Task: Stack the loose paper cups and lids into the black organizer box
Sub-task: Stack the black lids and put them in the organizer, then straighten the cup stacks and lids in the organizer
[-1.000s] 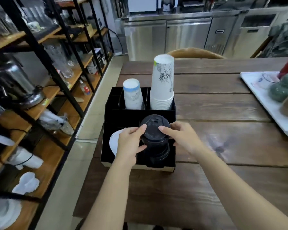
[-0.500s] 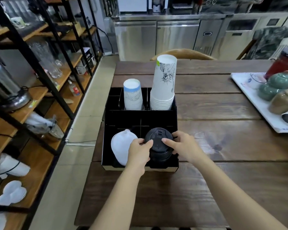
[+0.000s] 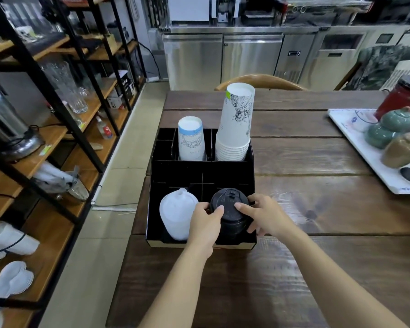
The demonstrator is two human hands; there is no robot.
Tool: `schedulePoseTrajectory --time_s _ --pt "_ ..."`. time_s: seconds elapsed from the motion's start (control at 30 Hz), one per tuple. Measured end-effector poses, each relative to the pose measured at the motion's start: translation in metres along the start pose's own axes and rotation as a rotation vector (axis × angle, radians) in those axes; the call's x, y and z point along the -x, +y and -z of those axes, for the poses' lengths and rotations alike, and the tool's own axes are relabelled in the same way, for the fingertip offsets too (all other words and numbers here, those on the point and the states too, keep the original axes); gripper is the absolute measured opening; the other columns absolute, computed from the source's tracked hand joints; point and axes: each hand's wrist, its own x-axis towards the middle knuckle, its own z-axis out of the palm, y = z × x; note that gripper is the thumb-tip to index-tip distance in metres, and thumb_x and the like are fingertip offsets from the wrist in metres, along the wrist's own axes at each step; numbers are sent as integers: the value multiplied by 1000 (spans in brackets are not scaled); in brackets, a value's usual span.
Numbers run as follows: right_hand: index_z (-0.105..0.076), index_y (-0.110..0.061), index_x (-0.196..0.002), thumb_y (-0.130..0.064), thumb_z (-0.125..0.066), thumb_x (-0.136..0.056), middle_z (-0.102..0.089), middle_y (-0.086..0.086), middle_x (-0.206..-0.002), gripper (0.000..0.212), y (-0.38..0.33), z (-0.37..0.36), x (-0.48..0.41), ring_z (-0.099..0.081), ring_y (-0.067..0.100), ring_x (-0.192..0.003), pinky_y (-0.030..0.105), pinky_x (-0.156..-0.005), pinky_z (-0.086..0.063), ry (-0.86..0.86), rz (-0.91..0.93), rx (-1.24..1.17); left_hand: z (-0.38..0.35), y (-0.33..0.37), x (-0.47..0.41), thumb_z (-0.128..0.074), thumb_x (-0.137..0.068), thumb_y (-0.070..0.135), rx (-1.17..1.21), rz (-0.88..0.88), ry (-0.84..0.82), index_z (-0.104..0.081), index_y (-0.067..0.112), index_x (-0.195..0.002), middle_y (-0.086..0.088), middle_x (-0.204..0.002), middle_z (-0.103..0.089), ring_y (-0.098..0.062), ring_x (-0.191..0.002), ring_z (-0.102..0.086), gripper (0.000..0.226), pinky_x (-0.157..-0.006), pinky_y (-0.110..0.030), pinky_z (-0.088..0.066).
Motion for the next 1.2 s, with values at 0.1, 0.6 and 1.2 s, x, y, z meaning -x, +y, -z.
schedulePoseTrajectory --time_s 0.1,0.6,1.2 --pt "-57 -17 -107 -42 -58 -88 -69 3 -100 32 2 2 -2 -71 27 -62 30 -45 -50 -16 -5 5 -1 0 0 -54 -92 27 -23 -14 4 -44 16 -130 -4 -128 -53 -22 -116 -52 41 -100 -41 -47" --pt "-59 -13 -118 -43 -61 -85 -68 5 -109 44 -4 11 -9 -61 22 -99 42 -90 -51 236 114 99 7 18 3 -52 -93 30 -304 -175 78 -41 15 -138 -4 -141 -48 -22 -126 -49 49 -95 -29 -40" --pt "-53 -13 -125 -18 -67 -83 -62 -1 -101 44 -48 71 -53 -60 17 -97 31 -90 -47 372 298 -131 -8 116 -38 -54 -92 28 -180 -647 164 -40 21 -140 5 -143 -45 -8 -133 -38 50 -110 -26 -30"
